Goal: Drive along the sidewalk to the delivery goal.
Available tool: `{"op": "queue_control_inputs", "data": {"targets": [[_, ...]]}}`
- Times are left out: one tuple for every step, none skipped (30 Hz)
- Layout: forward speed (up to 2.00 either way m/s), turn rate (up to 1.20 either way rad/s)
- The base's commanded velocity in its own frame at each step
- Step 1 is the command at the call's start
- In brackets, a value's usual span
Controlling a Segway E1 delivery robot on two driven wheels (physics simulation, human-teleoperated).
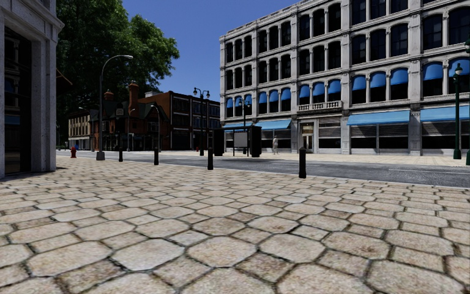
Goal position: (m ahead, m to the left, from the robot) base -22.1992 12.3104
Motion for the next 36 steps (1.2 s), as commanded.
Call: {"op": "queue_control_inputs", "data": {"targets": [[0.00, 0.00], [0.00, 0.00], [0.00, 0.00], [0.00, 0.00], [0.00, 0.00], [0.00, 0.00], [0.00, 0.00], [0.00, 0.00], [0.00, 0.00], [0.00, 0.00], [0.00, 0.00], [0.00, 0.00], [0.00, 0.00], [0.00, 0.00], [0.00, 0.00], [0.00, 0.00], [0.00, 0.00], [0.00, 0.00], [0.00, 0.00], [0.00, 0.00], [0.00, 0.00], [0.00, 0.00], [0.00, 0.00], [0.00, 0.00], [0.00, 0.00], [0.00, 0.00], [0.00, 0.00], [0.00, 0.00], [0.00, 0.00], [0.00, 0.00], [0.14, 0.00], [0.33, 0.03], [0.33, 0.03], [0.37, 0.15], [0.38, 0.20], [0.39, 0.31]]}}
